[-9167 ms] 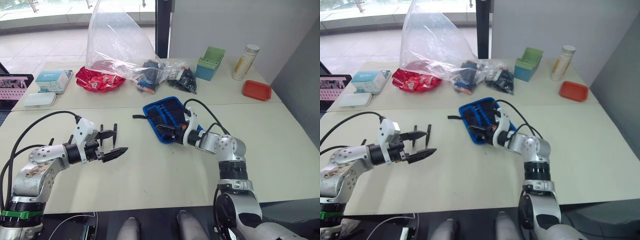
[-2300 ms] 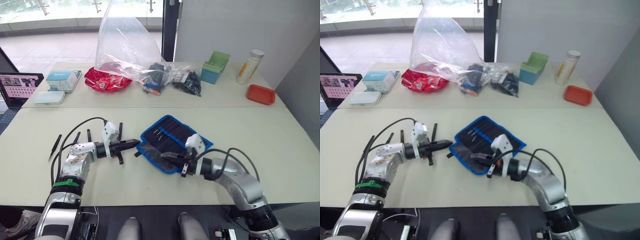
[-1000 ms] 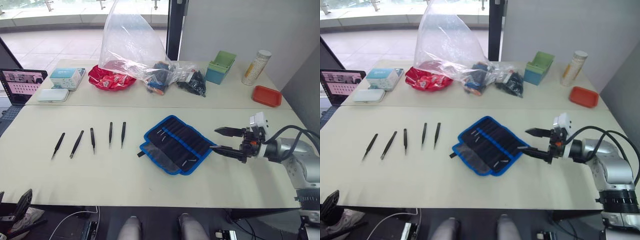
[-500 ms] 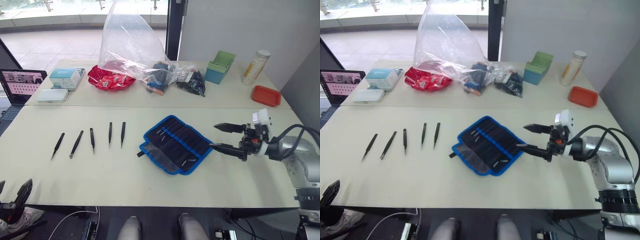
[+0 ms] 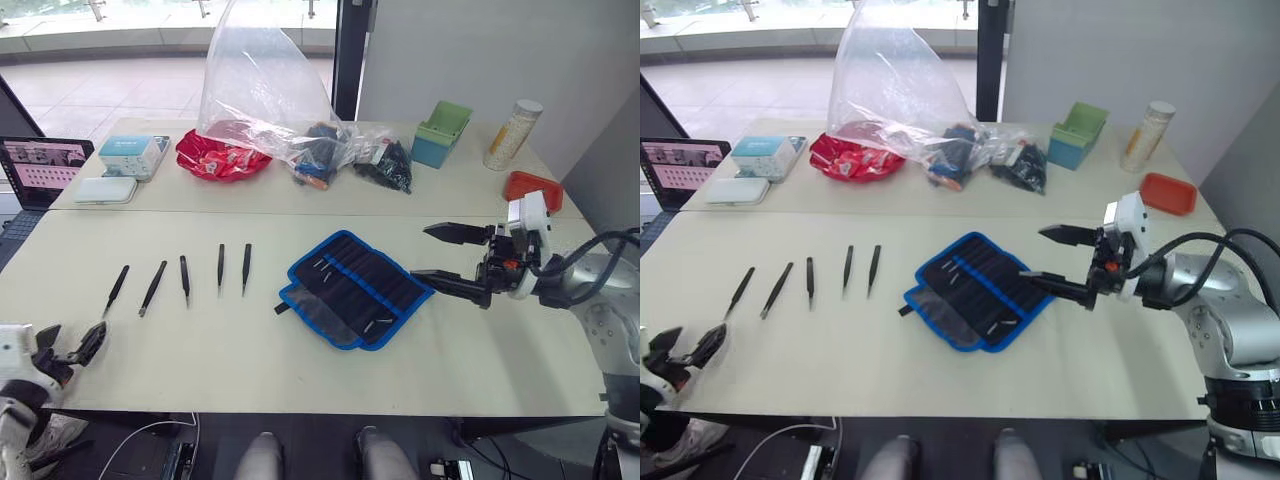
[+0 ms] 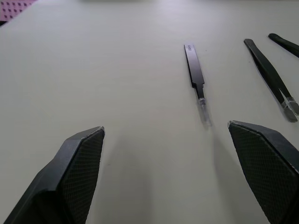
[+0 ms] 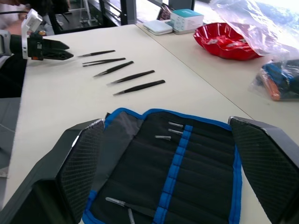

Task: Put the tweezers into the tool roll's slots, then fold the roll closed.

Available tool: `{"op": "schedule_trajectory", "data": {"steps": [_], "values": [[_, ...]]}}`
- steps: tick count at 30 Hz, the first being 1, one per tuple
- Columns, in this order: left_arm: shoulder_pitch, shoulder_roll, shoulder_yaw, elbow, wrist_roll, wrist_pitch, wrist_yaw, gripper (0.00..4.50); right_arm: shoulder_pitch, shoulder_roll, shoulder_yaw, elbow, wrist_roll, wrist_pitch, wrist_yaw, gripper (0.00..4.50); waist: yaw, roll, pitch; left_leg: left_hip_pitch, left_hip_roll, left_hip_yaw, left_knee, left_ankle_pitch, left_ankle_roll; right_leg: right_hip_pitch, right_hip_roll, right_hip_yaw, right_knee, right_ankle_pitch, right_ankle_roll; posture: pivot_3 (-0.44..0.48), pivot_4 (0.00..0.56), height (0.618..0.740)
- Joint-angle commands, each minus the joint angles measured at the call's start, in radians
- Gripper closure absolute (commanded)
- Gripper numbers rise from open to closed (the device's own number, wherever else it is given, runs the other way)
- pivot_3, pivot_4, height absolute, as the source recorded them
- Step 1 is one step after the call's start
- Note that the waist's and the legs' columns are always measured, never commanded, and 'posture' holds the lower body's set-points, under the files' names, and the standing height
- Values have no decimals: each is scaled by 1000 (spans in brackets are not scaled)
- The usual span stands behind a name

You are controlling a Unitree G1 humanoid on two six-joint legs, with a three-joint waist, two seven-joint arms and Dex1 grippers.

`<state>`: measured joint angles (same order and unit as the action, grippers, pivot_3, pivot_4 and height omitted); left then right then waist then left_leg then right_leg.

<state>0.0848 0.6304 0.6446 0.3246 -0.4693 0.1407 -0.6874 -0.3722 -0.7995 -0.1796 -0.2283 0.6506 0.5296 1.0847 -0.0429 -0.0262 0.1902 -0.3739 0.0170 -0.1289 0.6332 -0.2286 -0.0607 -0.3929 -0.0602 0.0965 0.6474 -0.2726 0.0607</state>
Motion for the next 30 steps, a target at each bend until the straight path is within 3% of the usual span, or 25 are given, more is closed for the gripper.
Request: {"op": "schedule_trajectory", "data": {"steps": [1, 7, 11, 21, 30], "values": [[-41, 35, -34, 18, 37, -4, 14, 19, 1, -8, -18, -58, 9, 7, -28, 0, 0, 0, 0, 0, 0, 0, 0, 0, 0, -1, 0, 0, 0, 0, 0, 0, 150, 740], [-122, 67, -118, 57, 96, 53, 52, 19, 21, -29, -8, -69, -40, -6, -61, 0, 1, 0, 0, 0, 0, 0, 0, 0, 0, 0, 0, 0, 0, 0, 0, 0, 150, 740], [-152, 76, -152, 81, 118, 88, 58, 1098, 26, -25, -14, -76, -40, -4, -80, 0, 2, 2, 0, 0, 0, 0, 0, 0, 0, 0, 0, 0, 0, 0, 0, 0, 150, 740], [-206, 57, -182, 141, 126, 120, 86, 4421, 31, -30, -15, -115, -27, 24, -119, 0, 2, 7, -2, 3, 0, 0, 0, 0, 0, 3, 0, 0, 1, -1, 2, 0, 150, 740], [-170, 123, -137, 72, 100, 140, 47, 4494, 61, -48, -24, -150, -12, 51, -111, 0, -1, 9, -3, 3, 0, 0, 0, 0, 0, 3, 0, 0, 0, -1, 2, 0, 150, 740]]}}
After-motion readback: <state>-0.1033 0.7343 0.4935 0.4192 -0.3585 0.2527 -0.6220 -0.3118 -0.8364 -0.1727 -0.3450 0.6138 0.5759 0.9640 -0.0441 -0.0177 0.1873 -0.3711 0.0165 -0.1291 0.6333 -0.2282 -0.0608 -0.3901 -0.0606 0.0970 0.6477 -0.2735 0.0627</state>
